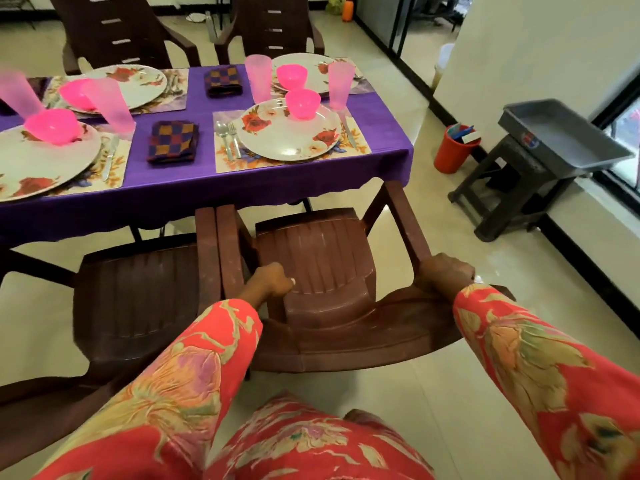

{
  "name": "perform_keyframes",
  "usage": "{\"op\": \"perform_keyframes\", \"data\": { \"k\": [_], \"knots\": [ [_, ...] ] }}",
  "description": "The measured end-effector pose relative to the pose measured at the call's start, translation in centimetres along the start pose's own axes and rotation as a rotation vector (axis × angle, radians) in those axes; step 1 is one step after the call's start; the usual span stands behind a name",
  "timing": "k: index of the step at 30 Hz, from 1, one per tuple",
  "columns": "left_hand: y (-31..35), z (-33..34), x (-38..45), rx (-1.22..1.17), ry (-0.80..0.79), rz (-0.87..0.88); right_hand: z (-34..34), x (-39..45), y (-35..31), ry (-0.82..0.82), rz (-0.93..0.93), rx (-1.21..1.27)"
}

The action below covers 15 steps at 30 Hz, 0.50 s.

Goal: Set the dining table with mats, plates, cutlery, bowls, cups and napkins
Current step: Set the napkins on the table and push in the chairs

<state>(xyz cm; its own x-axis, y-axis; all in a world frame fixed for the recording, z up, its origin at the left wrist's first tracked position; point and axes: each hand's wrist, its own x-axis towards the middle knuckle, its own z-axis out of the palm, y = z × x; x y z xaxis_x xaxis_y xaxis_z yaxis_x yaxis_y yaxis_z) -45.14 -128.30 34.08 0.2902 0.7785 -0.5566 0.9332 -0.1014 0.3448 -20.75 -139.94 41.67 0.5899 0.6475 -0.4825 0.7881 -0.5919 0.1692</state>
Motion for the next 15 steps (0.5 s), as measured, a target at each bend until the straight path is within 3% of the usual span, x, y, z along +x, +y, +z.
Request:
{"op": "perform_keyframes", "data": {
  "k": [3,8,15],
  "knots": [
    [2.6,-0.4,0.1,-0.085,0.110,0.121,0.5,1.3,-0.1,-0.017,0.002,0.040],
    [7.3,0.3,1.6,-0.188,0.434,0.312,1.1,5.0,1.6,-0.142,-0.165,-0.006],
    [16.7,2.1,4.2,-0.175,0.520,0.400,-0.1,11.7,6.7,-0.303,-0.230,0.179]
  ]
}}
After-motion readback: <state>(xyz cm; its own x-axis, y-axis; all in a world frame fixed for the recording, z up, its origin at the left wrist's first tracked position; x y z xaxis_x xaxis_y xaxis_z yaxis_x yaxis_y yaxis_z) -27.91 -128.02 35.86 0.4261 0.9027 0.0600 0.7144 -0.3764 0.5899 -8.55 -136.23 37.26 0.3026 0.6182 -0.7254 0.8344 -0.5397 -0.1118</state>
